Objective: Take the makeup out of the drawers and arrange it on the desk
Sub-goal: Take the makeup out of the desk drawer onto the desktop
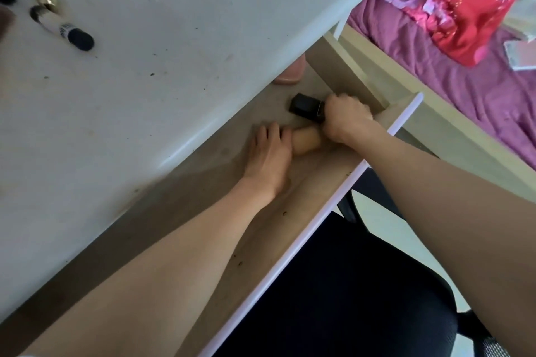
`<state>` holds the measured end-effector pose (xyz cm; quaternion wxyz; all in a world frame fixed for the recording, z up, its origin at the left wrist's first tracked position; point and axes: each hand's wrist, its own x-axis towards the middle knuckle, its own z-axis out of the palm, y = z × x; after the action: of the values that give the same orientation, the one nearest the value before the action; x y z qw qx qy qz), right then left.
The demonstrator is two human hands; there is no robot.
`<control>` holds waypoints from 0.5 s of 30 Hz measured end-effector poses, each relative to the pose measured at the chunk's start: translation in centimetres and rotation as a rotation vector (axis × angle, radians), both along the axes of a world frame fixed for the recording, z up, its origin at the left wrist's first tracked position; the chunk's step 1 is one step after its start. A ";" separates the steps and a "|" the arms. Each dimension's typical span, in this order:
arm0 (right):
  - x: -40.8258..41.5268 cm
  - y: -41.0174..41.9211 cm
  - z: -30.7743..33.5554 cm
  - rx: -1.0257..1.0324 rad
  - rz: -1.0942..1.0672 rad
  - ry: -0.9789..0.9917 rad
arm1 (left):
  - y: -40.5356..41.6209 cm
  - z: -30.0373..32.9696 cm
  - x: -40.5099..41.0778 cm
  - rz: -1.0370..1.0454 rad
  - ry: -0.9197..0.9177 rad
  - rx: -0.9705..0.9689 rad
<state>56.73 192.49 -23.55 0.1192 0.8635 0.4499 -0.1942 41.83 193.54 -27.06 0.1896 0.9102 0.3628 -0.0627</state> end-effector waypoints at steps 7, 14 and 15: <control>-2.1 -1.1 1.5 0.009 0.001 0.175 | -1.3 1.8 -3.3 0.242 -0.225 -0.455; -4.6 -5.3 5.0 0.232 -0.072 0.335 | -2.4 5.0 -7.5 0.227 -0.213 -0.457; -5.3 -5.9 5.6 0.291 -0.107 0.391 | -2.4 5.8 -8.1 0.228 -0.247 -0.442</control>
<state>51.48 186.55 -18.00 -0.1063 0.8402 0.4413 -0.2967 33.72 191.12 -21.29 0.4319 0.8009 0.4146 -0.0073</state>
